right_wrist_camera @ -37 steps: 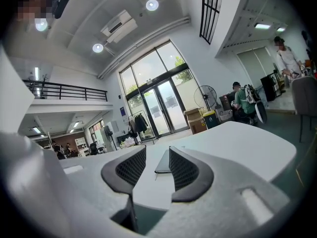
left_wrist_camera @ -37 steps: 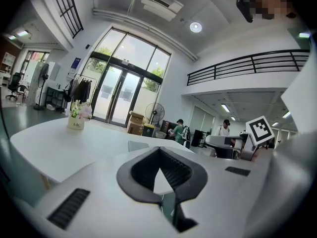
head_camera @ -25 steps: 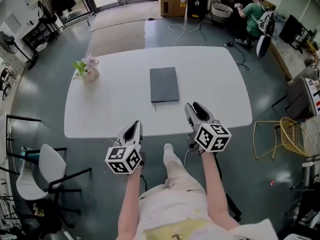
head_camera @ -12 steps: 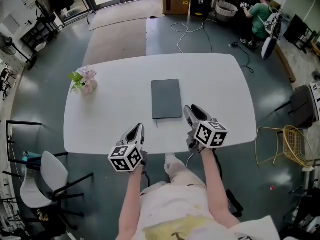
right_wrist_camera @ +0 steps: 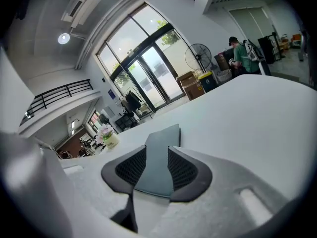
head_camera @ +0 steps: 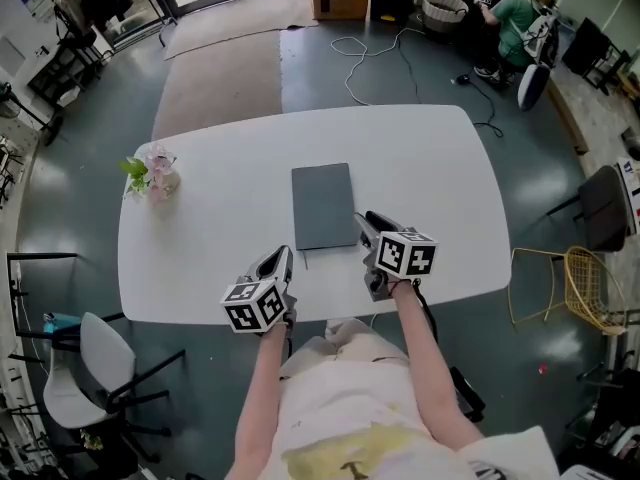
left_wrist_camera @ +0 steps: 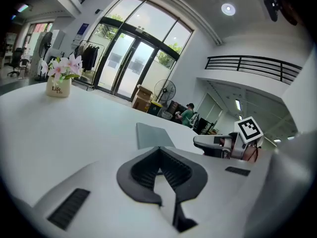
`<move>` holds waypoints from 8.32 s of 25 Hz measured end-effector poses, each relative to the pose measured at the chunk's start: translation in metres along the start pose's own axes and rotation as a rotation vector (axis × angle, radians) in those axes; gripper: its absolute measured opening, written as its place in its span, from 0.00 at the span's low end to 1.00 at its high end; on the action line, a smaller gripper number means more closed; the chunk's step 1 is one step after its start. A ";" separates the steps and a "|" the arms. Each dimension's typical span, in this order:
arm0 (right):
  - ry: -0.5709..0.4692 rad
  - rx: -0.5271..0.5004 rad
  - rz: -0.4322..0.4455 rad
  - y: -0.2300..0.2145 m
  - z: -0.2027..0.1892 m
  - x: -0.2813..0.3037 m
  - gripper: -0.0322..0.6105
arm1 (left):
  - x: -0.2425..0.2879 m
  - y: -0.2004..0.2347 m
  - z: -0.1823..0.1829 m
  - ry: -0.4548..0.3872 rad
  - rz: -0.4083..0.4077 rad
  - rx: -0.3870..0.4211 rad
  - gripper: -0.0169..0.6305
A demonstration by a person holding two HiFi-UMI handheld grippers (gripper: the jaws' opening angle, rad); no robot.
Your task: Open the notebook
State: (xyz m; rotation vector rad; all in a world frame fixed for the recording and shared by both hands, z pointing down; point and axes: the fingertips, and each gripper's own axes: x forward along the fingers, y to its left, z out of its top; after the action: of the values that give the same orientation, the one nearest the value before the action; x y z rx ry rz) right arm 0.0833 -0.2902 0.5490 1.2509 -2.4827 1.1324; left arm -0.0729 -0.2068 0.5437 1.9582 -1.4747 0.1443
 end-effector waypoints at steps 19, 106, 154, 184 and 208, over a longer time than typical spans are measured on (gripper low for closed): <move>0.300 0.000 -0.076 -0.036 -0.056 0.044 0.25 | 0.022 0.021 -0.015 0.096 0.031 -0.081 0.02; 0.215 -0.406 -0.193 0.199 -0.047 0.114 0.11 | -0.070 0.169 0.058 0.017 -0.057 -0.088 0.02; 0.322 -0.338 -0.296 0.206 -0.138 0.195 0.12 | -0.103 0.237 0.049 0.076 -0.073 -0.121 0.02; -0.212 -0.205 0.148 0.253 -0.004 0.091 0.06 | -0.128 0.161 0.143 -0.179 -0.198 0.196 0.02; -0.432 -0.186 0.070 0.236 0.043 0.032 0.06 | -0.166 0.170 0.189 -0.354 -0.095 0.268 0.02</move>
State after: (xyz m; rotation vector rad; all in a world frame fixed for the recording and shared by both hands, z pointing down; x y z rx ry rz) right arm -0.1031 -0.2524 0.3994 1.4914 -2.8752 0.6743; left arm -0.3389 -0.2018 0.3972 2.3593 -1.6477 -0.0541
